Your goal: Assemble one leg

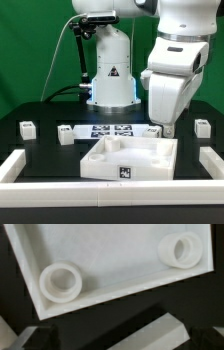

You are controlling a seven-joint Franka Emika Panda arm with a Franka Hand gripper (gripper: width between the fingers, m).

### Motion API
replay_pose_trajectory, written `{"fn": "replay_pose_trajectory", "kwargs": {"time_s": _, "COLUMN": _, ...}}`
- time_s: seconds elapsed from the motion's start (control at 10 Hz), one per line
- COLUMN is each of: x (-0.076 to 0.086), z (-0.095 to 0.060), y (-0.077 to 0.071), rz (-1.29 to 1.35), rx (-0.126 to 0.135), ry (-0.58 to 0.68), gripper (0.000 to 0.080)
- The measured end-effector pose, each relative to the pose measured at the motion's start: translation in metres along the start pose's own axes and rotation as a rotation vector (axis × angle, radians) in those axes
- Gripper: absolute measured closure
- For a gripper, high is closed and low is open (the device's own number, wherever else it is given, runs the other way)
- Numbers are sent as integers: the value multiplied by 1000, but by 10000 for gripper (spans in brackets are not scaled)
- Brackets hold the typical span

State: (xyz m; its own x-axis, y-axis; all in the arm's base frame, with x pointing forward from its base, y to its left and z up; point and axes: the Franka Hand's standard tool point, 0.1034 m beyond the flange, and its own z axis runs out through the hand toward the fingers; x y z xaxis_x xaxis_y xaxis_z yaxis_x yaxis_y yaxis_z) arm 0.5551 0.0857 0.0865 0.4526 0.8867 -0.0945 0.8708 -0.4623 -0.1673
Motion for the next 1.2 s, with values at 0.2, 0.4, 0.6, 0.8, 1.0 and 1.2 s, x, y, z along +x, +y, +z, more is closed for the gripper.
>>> {"fn": "replay_pose_trajectory", "kwargs": {"time_s": 0.2, "x": 0, "z": 0, "y": 0, "rz": -1, "rx": 0, "ry": 0, "gripper": 150}}
{"fn": "replay_pose_trajectory", "kwargs": {"time_s": 0.4, "x": 0, "z": 0, "y": 0, "rz": -1, "rx": 0, "ry": 0, "gripper": 150}}
{"fn": "replay_pose_trajectory", "kwargs": {"time_s": 0.6, "x": 0, "z": 0, "y": 0, "rz": -1, "rx": 0, "ry": 0, "gripper": 150}}
{"fn": "replay_pose_trajectory", "kwargs": {"time_s": 0.8, "x": 0, "z": 1, "y": 1, "rz": -8, "rx": -6, "ry": 5, "gripper": 150}}
{"fn": "replay_pose_trajectory", "kwargs": {"time_s": 1.0, "x": -10, "z": 14, "y": -7, "rz": -92, "rx": -78, "ry": 58, "gripper": 150}}
{"fn": "replay_pose_trajectory", "kwargs": {"time_s": 1.2, "x": -27, "z": 17, "y": -9, "rz": -182, "rx": -176, "ry": 114, "gripper": 150}}
